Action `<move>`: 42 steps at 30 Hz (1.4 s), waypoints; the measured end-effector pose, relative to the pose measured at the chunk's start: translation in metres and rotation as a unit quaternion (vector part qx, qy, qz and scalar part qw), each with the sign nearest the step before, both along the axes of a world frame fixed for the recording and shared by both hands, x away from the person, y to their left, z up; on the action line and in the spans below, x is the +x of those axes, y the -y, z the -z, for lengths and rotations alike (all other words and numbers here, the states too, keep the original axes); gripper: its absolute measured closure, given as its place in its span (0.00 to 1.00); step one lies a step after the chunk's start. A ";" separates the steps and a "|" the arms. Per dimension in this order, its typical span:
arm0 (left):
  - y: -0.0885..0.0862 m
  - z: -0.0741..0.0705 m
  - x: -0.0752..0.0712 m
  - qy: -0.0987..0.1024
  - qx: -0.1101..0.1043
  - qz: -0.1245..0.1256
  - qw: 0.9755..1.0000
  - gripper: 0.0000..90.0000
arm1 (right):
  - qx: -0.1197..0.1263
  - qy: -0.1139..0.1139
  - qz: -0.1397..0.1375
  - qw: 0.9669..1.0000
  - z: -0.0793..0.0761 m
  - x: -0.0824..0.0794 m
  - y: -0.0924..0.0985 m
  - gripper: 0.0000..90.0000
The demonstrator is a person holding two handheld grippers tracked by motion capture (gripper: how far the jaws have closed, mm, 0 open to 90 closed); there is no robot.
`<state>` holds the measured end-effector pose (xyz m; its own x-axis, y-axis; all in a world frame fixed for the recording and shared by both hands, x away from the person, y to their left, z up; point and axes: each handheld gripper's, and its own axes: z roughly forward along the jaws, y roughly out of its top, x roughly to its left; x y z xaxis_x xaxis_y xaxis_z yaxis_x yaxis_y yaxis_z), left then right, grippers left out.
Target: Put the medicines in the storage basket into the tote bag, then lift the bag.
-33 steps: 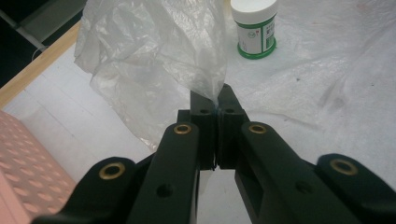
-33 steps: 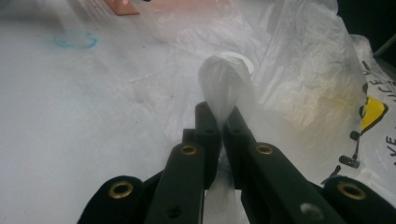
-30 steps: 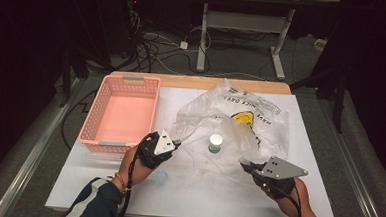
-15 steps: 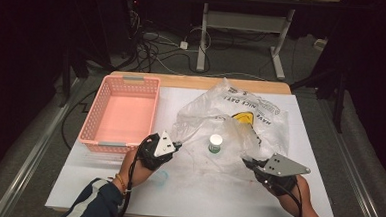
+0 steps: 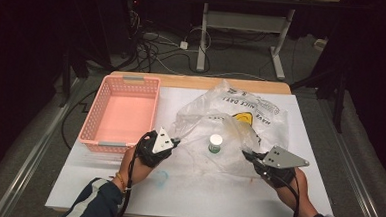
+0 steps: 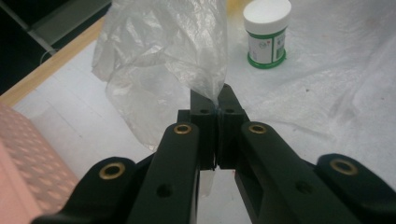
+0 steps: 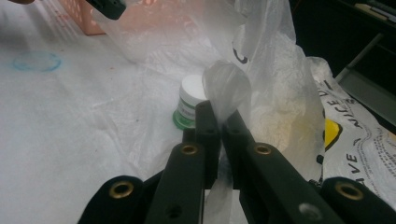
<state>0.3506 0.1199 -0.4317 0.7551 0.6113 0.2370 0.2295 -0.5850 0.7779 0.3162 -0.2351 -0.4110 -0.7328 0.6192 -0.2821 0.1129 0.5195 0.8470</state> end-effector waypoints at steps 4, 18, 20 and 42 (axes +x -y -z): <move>-0.003 -0.003 -0.003 0.009 0.000 -0.002 1.000 0.96 | 0.005 0.006 0.002 1.000 -0.004 -0.001 0.001 0.99; -0.005 -0.007 -0.004 0.009 -0.001 -0.007 1.000 0.96 | 0.009 0.016 0.006 1.000 -0.010 0.002 0.004 1.00; -0.006 -0.010 -0.004 0.011 -0.003 -0.009 1.000 0.96 | 0.010 0.021 0.007 1.000 -0.012 0.002 0.004 1.00; 0.013 -0.070 0.025 0.046 -0.018 0.011 0.999 0.96 | 0.046 0.057 0.042 0.996 -0.055 0.051 0.012 1.00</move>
<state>0.3759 0.1069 -0.3613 0.7447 0.6042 0.2835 0.1435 -0.5598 0.8161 0.3671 -0.2474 -0.3559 -0.6441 0.7037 -0.2999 0.0522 0.4315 0.9006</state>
